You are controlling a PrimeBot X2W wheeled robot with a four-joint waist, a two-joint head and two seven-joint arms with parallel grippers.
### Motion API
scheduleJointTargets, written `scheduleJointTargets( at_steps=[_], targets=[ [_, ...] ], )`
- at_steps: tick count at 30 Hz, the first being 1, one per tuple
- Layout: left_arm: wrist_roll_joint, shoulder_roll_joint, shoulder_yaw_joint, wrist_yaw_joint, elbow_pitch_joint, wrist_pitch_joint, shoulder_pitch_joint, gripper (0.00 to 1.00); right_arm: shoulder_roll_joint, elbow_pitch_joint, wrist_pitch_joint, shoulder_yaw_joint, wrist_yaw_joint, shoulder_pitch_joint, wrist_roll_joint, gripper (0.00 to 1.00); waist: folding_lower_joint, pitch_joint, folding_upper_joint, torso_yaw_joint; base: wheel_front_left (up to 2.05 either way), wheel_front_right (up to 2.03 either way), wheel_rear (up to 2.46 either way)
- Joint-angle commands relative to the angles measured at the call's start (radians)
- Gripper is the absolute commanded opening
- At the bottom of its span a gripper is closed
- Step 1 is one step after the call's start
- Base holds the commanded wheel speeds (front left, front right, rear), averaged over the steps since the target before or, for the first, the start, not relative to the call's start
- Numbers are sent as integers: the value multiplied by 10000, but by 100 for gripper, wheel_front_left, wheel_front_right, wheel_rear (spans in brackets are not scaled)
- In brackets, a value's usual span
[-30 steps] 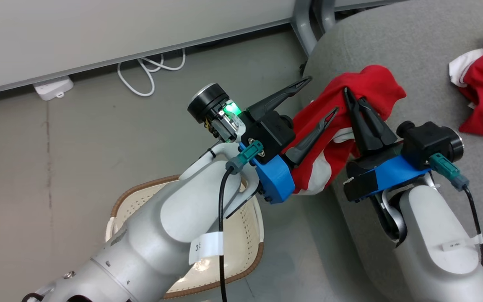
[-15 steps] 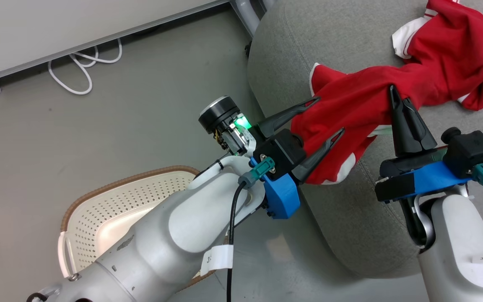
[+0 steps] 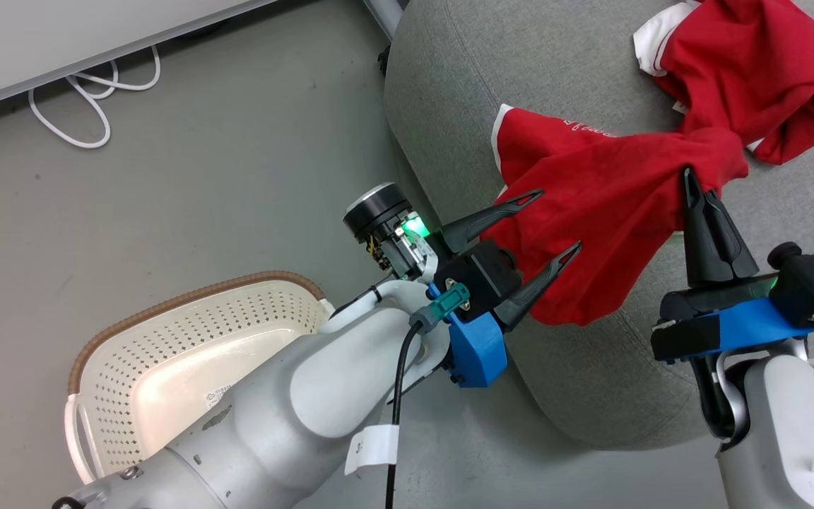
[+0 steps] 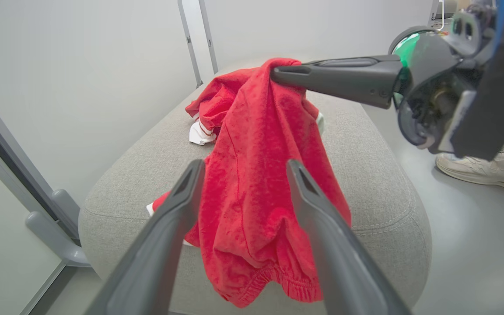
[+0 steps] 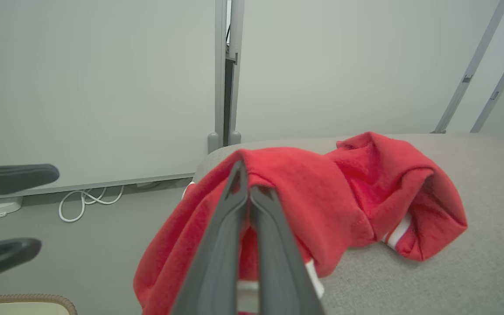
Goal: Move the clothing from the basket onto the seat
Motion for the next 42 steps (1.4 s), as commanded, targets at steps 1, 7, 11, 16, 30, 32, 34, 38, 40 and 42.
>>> scheduleJointTargets(
  at_steps=[1,7,11,16,30,32,34,38,40,42],
  targets=[
    [-35,70,-10,-12,9,-36,44,100,48,-30,-41,-29,1,68,-20,0,-1,2,-1,6,0,0,0],
    [-106,80,7,-11,-29,-42,-33,100,86,4,-41,-68,1,-115,-19,0,-1,22,-1,59,0,0,0],
    [-98,131,69,21,-87,-45,-118,100,-39,-151,-41,13,1,-599,-80,0,-1,112,-1,67,0,0,0],
    [8,207,138,85,-219,-47,-317,100,-473,-410,-41,-62,1,-1737,-129,0,-1,483,-1,152,0,0,0],
    [370,746,225,263,-677,108,-1226,100,-3209,-831,-40,-2701,1,-5812,-236,0,-1,2580,-1,566,0,0,0],
    [399,830,249,299,-775,161,-1374,100,-3639,-541,-40,-3181,1,-6109,-153,0,-1,2906,-1,600,0,0,0],
    [455,930,273,347,-875,194,-1505,100,-4036,-184,-41,-3557,1,-6332,-68,0,-1,3212,-1,618,0,0,0],
    [538,1096,297,396,-1084,283,-1768,100,-4460,713,-41,-4064,1,-6380,-50,0,-1,3722,-1,639,0,0,0],
    [575,1153,288,415,-1163,310,-1846,100,-4469,1165,-40,-4148,1,-6242,-44,0,-1,3899,-1,638,0,0,0],
    [592,1191,262,432,-1241,356,-1884,100,-4244,1516,-41,-4167,1,-6063,-131,0,-1,4039,-1,632,0,0,0]
  ],
)
